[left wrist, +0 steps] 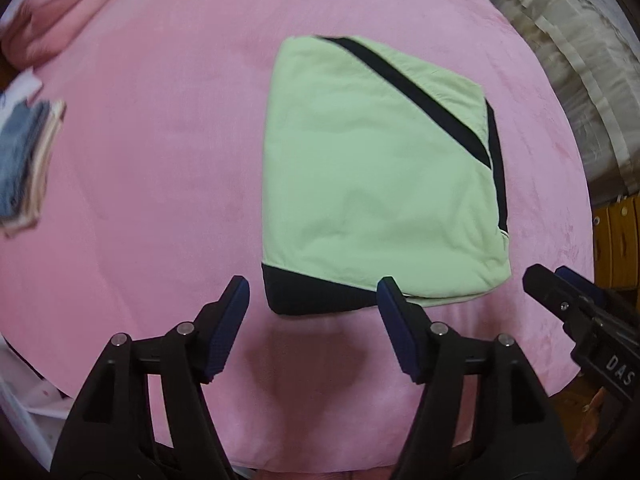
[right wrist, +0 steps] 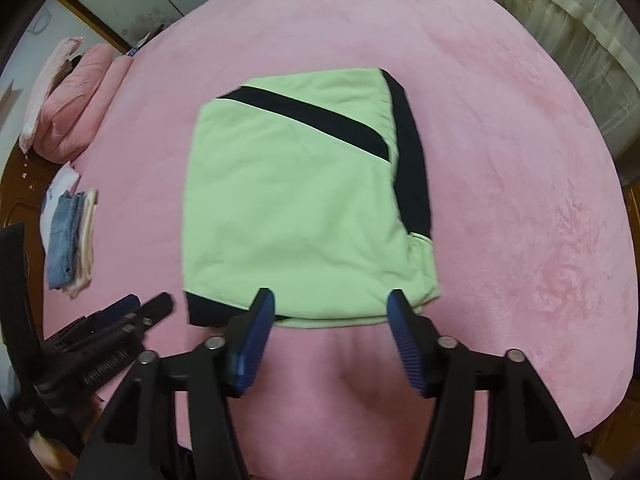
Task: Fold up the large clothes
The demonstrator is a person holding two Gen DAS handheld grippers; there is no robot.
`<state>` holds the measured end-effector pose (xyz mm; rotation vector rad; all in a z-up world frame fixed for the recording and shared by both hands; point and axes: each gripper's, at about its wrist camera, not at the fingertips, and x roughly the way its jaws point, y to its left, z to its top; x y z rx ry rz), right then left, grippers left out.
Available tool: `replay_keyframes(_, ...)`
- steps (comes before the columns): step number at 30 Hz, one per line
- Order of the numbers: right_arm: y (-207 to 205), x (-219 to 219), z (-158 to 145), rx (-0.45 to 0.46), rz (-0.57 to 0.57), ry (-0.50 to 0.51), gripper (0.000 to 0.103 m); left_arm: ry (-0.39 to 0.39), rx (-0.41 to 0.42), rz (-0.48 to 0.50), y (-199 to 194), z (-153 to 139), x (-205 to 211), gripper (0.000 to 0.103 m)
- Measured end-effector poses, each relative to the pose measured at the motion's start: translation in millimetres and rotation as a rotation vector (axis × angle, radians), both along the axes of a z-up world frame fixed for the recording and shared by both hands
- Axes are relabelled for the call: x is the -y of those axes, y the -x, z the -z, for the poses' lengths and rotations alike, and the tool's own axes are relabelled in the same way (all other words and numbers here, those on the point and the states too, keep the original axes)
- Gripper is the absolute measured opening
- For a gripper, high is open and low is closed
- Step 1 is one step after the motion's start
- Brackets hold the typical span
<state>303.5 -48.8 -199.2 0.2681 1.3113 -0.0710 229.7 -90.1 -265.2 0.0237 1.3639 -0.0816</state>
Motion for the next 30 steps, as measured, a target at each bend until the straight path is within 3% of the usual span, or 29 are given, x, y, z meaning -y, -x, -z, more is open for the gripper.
replay_keyframes(8, -15.5, -17.6, -16.3, -0.019, -0.011, 0.042, 0.084, -0.003, 0.015, 0.023, -2.4, -19.8, 9.0, 0.067)
replay_keyframes(14, -23.4, -17.4, -11.2, -0.035, -0.02, 0.082, 0.086, 0.009, 0.026, 0.035, -3.6, -28.0, 12.6, 0.072)
replay_keyframes(30, -28.4, -9.7, -5.3, -0.052, -0.026, 0.098, 0.089, 0.017, 0.028, 0.07, -4.3, -33.6, 20.9, 0.073)
